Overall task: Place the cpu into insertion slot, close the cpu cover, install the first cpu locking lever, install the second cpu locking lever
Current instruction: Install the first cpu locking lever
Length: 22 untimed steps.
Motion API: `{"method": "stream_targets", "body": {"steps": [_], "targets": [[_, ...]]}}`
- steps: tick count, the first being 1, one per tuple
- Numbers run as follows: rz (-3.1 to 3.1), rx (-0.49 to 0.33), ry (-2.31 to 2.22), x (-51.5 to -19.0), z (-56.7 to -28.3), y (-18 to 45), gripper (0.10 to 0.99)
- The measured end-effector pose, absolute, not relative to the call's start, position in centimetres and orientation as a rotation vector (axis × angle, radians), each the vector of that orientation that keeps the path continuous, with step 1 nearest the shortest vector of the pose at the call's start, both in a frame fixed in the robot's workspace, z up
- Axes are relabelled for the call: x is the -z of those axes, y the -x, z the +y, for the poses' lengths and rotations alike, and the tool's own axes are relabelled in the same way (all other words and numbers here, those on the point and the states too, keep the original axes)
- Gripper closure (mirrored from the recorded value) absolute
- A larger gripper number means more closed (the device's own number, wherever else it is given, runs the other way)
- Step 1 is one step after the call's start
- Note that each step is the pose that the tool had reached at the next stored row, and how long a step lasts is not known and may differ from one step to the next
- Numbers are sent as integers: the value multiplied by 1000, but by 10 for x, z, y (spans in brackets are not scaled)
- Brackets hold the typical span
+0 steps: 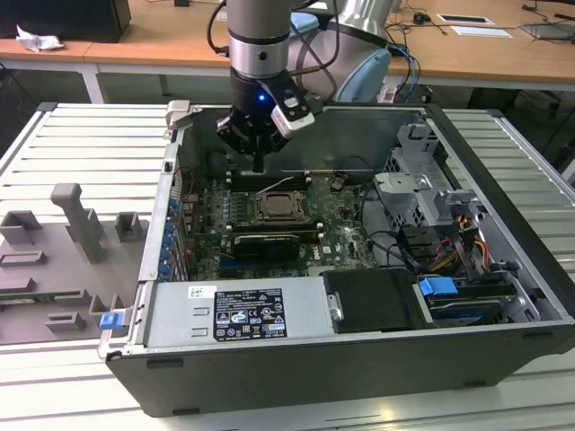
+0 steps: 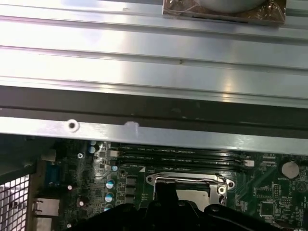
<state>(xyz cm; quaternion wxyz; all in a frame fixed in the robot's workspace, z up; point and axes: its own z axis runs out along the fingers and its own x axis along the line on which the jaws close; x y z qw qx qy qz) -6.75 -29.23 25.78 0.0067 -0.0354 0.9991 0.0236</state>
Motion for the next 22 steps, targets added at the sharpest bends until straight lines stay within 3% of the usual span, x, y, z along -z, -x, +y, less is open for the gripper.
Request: {"method": "stream_targets", "body": {"steps": [8, 14, 22], "targets": [[3125, -77, 110, -254, -292, 65, 980], [3121, -144, 110, -251, -293, 64, 980], [3120, -160, 110, -242, -293, 56, 980]]}}
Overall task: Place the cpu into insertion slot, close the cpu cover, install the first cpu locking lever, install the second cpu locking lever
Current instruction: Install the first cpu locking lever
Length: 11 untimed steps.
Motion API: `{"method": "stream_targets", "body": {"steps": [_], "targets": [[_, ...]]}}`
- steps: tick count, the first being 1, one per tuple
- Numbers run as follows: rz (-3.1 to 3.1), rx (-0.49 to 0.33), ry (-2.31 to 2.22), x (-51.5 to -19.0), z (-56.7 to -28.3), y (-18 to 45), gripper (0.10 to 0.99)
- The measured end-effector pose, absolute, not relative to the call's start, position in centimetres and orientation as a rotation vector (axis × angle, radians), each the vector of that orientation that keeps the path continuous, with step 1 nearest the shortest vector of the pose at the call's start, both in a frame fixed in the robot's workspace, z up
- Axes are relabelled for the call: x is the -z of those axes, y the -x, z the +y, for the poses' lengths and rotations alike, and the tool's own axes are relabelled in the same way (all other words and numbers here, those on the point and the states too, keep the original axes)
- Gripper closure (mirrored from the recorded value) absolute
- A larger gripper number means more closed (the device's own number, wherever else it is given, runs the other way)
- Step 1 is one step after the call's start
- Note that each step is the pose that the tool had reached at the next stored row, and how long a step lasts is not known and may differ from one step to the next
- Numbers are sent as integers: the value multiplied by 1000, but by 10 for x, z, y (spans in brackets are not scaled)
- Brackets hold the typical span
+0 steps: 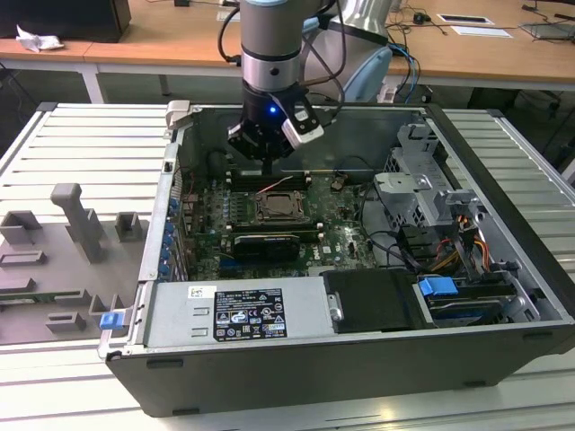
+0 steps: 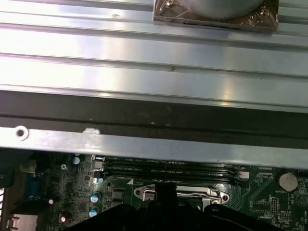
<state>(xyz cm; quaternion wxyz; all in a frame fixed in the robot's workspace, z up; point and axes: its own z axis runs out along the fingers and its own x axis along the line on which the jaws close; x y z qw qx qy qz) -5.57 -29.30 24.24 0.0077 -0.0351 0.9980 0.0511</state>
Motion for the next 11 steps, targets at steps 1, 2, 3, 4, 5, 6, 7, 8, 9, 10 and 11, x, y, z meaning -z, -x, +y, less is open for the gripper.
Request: {"method": "stream_targets", "body": {"steps": [1, 2, 3, 4, 5, 6, 7, 8, 9, 10, 11], "targets": [[3120, -164, 110, -241, -293, 54, 980], [3120, -166, 110, -240, -293, 53, 980], [3119, -169, 110, -239, -293, 53, 980], [3119, -172, 110, -238, -293, 52, 980], [3119, -173, 109, -237, -293, 51, 980], [3119, -173, 109, -235, -293, 50, 980], [3119, -173, 109, -234, -293, 50, 980], [3119, -174, 109, -231, -293, 49, 980], [3119, -175, 109, -230, -293, 49, 980], [3119, -180, 109, -229, -293, 49, 980], [3118, -181, 109, -228, -293, 49, 980]]}}
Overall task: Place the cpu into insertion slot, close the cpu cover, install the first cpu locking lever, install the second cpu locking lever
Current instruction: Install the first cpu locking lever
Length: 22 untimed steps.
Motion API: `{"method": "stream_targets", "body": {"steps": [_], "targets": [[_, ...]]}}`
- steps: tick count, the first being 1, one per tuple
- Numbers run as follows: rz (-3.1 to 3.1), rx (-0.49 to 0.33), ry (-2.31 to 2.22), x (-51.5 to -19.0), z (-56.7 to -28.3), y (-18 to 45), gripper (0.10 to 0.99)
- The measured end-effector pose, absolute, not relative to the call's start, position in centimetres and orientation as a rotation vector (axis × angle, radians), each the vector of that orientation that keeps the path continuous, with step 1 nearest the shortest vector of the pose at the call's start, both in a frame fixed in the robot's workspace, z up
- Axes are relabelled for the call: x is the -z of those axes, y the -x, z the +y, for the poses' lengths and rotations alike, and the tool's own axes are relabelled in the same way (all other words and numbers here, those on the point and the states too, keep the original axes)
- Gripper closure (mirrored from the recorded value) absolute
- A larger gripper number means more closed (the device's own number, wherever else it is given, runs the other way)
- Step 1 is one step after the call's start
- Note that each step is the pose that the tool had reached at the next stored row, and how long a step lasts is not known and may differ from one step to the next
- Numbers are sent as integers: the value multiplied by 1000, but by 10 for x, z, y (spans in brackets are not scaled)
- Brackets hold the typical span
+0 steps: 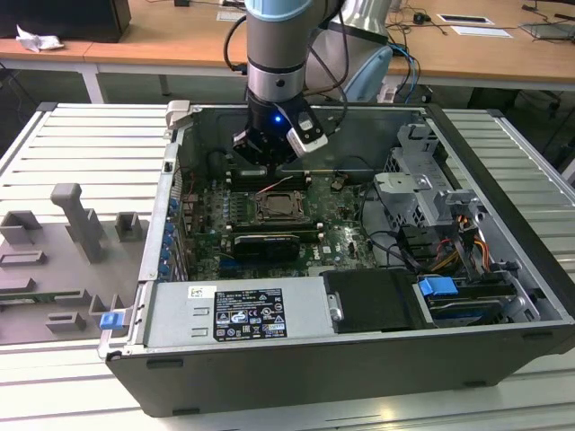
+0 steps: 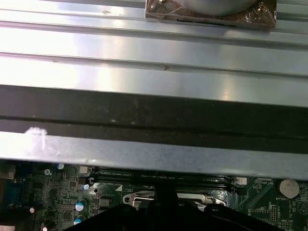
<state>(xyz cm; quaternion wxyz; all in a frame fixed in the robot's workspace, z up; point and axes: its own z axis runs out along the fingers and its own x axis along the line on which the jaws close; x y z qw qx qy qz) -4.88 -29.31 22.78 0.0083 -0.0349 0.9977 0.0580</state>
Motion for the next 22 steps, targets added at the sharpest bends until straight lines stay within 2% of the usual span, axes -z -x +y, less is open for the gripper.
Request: {"method": "stream_targets", "body": {"steps": [22], "targets": [[3114, -185, 109, -216, -293, 33, 980]]}}
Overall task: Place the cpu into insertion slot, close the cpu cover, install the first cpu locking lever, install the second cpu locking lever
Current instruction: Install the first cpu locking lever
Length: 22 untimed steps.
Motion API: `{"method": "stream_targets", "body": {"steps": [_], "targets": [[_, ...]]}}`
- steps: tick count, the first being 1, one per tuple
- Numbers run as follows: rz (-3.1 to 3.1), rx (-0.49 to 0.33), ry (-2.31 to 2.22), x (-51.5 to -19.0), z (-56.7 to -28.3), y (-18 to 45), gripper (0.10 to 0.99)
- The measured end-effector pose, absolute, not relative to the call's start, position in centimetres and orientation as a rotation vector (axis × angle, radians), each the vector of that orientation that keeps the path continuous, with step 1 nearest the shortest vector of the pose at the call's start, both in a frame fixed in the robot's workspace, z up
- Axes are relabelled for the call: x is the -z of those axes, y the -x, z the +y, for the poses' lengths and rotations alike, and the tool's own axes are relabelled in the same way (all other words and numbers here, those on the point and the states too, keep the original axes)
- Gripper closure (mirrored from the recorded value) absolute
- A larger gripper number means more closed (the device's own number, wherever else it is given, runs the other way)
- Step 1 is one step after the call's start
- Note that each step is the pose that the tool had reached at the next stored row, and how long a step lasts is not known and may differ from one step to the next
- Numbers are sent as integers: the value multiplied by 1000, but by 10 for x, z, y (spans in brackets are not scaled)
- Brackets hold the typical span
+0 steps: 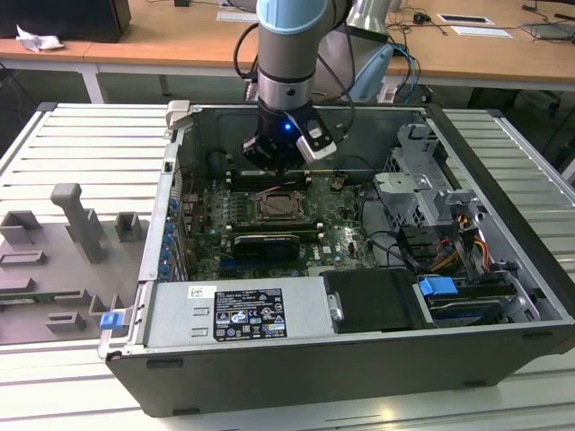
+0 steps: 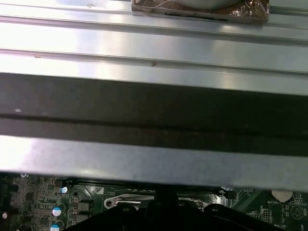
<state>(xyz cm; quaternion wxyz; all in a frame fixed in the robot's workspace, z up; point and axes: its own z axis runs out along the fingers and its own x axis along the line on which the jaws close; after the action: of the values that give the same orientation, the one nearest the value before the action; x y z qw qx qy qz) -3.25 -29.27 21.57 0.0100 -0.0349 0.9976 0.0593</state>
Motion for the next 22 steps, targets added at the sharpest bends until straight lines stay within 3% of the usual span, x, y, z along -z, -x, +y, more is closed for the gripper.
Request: {"method": "stream_targets", "body": {"steps": [22], "targets": [[3114, -185, 126, -203, -292, 19, 980]]}}
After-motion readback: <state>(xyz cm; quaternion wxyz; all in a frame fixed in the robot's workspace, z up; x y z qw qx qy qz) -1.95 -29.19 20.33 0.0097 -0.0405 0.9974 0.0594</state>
